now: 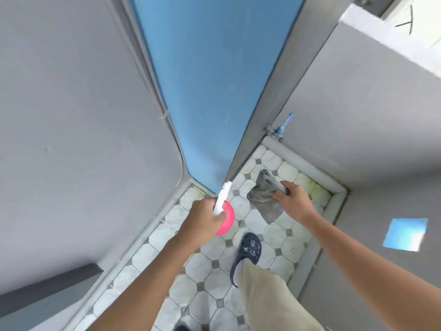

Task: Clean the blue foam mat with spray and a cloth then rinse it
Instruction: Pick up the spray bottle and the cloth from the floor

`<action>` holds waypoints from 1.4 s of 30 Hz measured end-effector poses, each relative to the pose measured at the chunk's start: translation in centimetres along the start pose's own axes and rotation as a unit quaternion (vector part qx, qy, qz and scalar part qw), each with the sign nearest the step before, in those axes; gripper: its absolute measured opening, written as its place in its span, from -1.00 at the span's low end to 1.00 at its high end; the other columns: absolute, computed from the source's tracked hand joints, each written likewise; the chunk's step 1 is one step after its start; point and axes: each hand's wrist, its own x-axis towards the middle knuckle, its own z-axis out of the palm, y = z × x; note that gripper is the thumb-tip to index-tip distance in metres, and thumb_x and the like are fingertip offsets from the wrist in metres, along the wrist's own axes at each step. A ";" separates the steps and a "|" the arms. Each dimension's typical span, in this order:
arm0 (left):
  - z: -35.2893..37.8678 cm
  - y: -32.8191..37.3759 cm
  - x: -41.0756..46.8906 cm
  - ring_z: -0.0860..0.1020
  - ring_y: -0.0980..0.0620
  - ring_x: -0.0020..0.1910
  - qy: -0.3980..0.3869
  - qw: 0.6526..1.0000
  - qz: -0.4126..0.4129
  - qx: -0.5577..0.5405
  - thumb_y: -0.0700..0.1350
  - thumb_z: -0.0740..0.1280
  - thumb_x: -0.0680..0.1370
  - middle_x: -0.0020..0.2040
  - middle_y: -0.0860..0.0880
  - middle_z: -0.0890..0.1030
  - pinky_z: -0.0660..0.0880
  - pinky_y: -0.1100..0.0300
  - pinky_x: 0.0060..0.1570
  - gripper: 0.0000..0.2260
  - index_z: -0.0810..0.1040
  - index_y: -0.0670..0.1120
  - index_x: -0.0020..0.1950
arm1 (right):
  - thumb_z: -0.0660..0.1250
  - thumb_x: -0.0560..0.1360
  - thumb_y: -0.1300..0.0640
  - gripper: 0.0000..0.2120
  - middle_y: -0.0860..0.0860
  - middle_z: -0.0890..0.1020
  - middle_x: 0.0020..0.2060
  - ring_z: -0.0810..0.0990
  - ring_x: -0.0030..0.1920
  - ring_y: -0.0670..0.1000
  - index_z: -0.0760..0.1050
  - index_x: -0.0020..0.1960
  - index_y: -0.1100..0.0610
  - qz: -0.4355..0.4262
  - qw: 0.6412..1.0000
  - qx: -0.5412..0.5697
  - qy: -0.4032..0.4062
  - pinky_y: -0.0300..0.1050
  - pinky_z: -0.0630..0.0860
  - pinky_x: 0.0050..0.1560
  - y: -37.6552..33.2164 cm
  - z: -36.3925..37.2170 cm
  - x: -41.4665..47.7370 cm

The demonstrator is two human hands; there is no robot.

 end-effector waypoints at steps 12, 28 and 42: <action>1.1 37.2 7.0 0.67 -0.12 -0.24 -0.023 0.980 0.177 0.086 -0.08 0.27 0.44 -0.26 -0.09 0.65 0.57 -0.05 -0.06 -0.92 0.50 -0.05 -0.22 | 0.41 0.19 -0.13 -0.69 -0.01 0.60 -0.36 0.54 -0.30 0.04 0.63 -0.19 0.06 0.073 0.941 0.270 0.191 0.03 0.52 -0.19 0.8 -31.2 -3.6; 5.5 65.5 23.3 0.68 0.00 -0.34 -0.031 0.960 0.257 0.109 -0.22 0.28 0.52 -0.38 -0.09 0.63 0.53 0.09 -0.09 -0.79 0.44 -0.09 -0.32 | 0.37 0.59 0.27 -0.84 0.19 0.71 0.05 0.71 -0.01 0.11 0.58 0.16 0.22 0.031 0.825 0.512 0.237 -0.01 0.70 -0.06 -1.4 -52.1 10.0; 8.9 68.4 31.1 0.67 -0.02 -0.34 -0.088 0.941 0.228 0.236 -0.08 0.28 0.49 -0.22 -0.08 0.57 0.49 0.12 -0.30 -0.85 0.45 -0.12 0.00 | 0.30 0.66 0.06 -0.48 0.16 0.55 0.36 0.56 0.24 0.13 0.30 0.57 0.14 0.223 0.931 0.196 0.214 -0.03 0.45 0.25 6.5 -51.8 13.8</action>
